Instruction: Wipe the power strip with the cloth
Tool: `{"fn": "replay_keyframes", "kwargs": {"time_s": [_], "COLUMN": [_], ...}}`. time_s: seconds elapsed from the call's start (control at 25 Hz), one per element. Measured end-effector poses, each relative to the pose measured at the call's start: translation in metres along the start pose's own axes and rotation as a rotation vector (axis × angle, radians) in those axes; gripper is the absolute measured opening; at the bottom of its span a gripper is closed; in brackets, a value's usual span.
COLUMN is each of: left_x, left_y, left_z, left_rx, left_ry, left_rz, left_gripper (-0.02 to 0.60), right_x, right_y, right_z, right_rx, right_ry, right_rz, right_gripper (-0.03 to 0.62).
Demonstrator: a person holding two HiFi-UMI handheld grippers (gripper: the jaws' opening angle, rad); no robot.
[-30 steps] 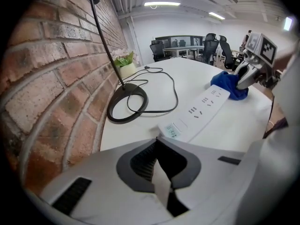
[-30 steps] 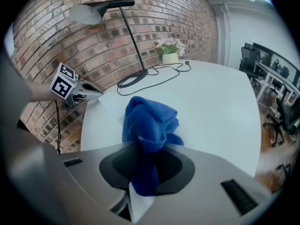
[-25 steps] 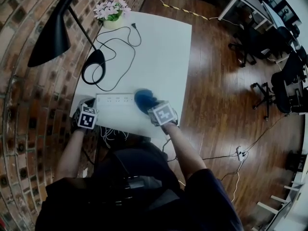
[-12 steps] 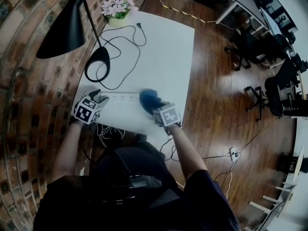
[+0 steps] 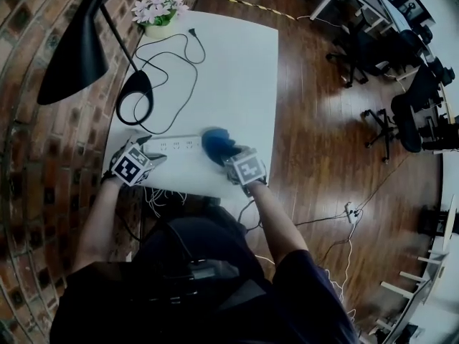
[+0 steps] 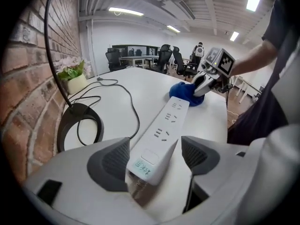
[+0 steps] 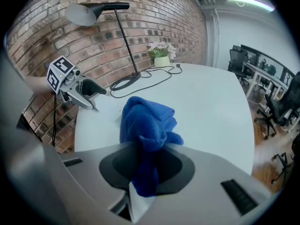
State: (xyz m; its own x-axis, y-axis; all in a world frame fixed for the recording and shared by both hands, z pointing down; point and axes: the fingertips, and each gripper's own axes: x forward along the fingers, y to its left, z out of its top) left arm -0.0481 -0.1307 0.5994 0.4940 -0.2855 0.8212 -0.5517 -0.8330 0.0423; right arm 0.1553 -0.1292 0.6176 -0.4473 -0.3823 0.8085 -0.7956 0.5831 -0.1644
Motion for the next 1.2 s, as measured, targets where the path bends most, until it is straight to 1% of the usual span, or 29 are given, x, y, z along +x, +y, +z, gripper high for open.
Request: {"fn": "replay_keyframes", "kwargs": {"time_s": [0.2,0.32,0.48,0.64,0.72,0.84,0.92,1.0,1.08,1.16,1.2], "left_x": [0.003,0.012,0.016,0.022,0.024,0.025,0.025,0.025,0.025,0.025,0.025], "left_y": [-0.002,0.002,-0.001,0.000,-0.001,0.000,0.001,0.006,0.006,0.001,0.000], "left_z": [0.003,0.007,0.001,-0.004,-0.007,-0.006,-0.007,-0.010,-0.012,-0.010,-0.009], "left_rx": [0.041,0.066,0.095,0.123,0.126,0.133,0.140,0.146,0.151,0.150,0.151], "left_ry": [0.029,0.044,0.096,0.144,0.158,0.166,0.166,0.172,0.175,0.172,0.169], "left_rz": [0.007,-0.002,-0.007,-0.014,-0.027,-0.039,-0.037,-0.022,-0.023,-0.042,-0.047], "left_gripper": [0.331,0.347,0.357,0.364,0.364,0.365,0.367,0.367,0.367,0.367,0.365], "right_x": [-0.002,-0.001,0.000,-0.001,-0.002,-0.007,-0.017,-0.026,-0.035,-0.038,-0.035], "right_y": [-0.005,-0.005,0.001,0.004,0.003,0.007,0.006,0.008,0.018,0.039,0.051], "right_z": [-0.003,0.003,0.005,0.004,0.001,0.002,0.011,0.028,0.051,0.073,0.080], "right_rx": [-0.007,-0.024,-0.034,-0.086,-0.091,-0.095,-0.130,-0.163,-0.190,-0.242,-0.285], "right_ry": [0.004,-0.001,0.004,-0.029,-0.044,-0.046,-0.064,-0.114,-0.177,-0.208,-0.202], "right_rz": [-0.019,-0.016,0.011,0.012,0.004,0.023,0.007,-0.003,0.027,0.097,0.134], "right_gripper": [0.078,0.080,0.083,0.087,0.103,0.123,0.126,0.126,0.126,0.212,0.231]}}
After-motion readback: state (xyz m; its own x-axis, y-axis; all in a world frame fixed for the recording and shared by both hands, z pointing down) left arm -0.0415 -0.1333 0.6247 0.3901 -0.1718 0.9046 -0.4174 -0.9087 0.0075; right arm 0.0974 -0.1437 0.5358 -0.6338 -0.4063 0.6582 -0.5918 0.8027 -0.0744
